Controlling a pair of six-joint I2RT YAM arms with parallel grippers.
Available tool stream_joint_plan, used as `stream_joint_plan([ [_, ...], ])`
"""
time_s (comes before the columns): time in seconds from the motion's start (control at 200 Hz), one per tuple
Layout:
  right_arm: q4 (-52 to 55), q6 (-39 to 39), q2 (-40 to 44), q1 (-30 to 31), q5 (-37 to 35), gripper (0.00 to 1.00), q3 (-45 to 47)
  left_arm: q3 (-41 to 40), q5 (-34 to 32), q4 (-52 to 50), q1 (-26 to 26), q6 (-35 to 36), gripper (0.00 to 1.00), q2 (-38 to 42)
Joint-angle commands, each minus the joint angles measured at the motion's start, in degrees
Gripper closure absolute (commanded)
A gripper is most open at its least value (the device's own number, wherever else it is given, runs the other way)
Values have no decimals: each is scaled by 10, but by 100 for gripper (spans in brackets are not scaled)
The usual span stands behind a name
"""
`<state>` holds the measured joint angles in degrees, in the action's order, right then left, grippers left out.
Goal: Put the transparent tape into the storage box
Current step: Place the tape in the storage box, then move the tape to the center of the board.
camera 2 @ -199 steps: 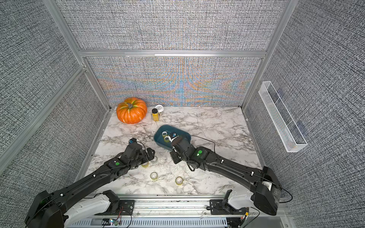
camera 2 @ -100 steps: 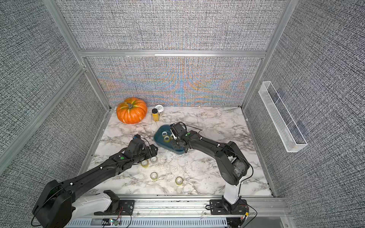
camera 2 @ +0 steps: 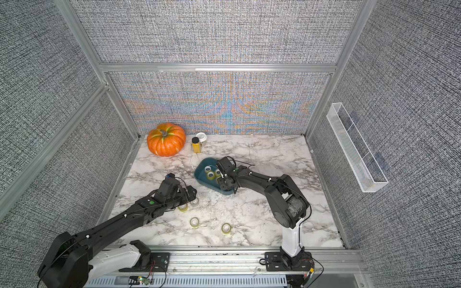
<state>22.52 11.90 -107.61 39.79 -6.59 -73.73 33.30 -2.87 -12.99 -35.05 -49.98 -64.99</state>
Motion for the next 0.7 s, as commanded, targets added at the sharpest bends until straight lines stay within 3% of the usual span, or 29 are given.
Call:
stream_joint_plan([
  [0.0,4,15,31,1,-14,42,1,1,6,-21,1,1,0,3],
  [0.425,-3,54,264,25,15,40,105,-41,72,-26,-4,-12,0,11],
  [0.696,-26,89,376,69,47,40,222,-62,60,-14,-25,-47,0,56],
])
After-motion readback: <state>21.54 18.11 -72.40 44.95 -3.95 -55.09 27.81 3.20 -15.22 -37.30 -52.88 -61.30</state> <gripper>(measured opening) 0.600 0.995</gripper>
